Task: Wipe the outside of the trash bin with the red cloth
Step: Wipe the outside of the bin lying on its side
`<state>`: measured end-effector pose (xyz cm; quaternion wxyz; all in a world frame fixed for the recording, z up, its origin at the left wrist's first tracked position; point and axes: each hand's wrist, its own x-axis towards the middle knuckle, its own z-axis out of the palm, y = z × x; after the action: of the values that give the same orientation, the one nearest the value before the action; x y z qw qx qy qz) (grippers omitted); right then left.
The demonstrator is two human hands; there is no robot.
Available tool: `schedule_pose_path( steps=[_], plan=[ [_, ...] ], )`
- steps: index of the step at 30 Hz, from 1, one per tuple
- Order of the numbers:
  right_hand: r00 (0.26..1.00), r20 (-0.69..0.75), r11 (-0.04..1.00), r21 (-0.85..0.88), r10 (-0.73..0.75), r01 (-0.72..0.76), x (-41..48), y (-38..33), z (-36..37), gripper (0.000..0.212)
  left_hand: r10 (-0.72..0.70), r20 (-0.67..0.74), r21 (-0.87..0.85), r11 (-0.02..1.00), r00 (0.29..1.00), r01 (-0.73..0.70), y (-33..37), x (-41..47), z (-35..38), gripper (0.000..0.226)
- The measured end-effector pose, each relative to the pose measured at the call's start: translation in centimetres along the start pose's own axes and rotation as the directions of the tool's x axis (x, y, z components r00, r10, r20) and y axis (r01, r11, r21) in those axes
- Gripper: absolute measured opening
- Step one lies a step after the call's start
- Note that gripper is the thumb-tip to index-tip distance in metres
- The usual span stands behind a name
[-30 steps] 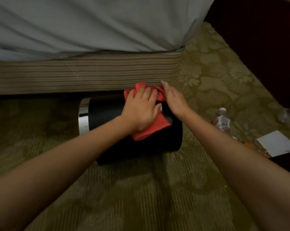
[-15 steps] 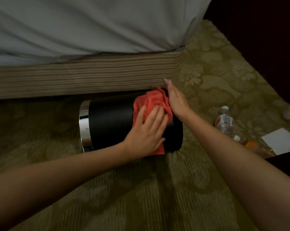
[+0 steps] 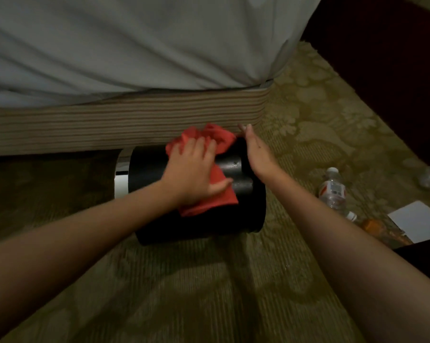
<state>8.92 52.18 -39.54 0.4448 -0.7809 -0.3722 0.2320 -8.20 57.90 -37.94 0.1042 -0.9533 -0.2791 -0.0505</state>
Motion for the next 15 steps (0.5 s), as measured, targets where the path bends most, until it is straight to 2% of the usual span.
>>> schedule_pose_path(
  steps=[3, 6, 9, 12, 15],
  plan=[
    [1.0, -0.012, 1.0, 0.021, -0.017, 0.017, -0.2, 0.3, 0.1, 0.052, -0.205, 0.058, -0.133, 0.968, 0.977, 0.211, -1.9, 2.0, -0.1, 0.075],
    [1.0, -0.021, 0.998, 0.068, -0.011, 0.013, 0.0, 0.5, 0.2, 0.052, -0.249, 0.018, -0.11, 0.962, 0.968, 0.249, -1.0, 0.7, 0.2, 0.081],
    [1.0, -0.023, 0.992, 0.123, -0.01, 0.013, 0.3, 0.7, 0.5, 0.052, -0.174, -0.035, -0.046, 0.984, 0.984, 0.172, 1.3, -1.8, 0.3, 0.083],
    [1.0, -0.029, 0.991, 0.137, 0.005, -0.001, 0.7, 0.7, 0.6, 0.053, -0.037, -0.151, 0.085, 0.995, 0.988, 0.05, 3.7, -3.8, 0.5, 0.083],
    [0.999, -0.039, 0.993, 0.121, 0.011, -0.006, 1.0, 0.7, 0.6, 0.054, 0.131, -0.128, 0.175, 0.979, 0.983, -0.107, 5.9, -5.1, 1.5, 0.103]
  ],
)
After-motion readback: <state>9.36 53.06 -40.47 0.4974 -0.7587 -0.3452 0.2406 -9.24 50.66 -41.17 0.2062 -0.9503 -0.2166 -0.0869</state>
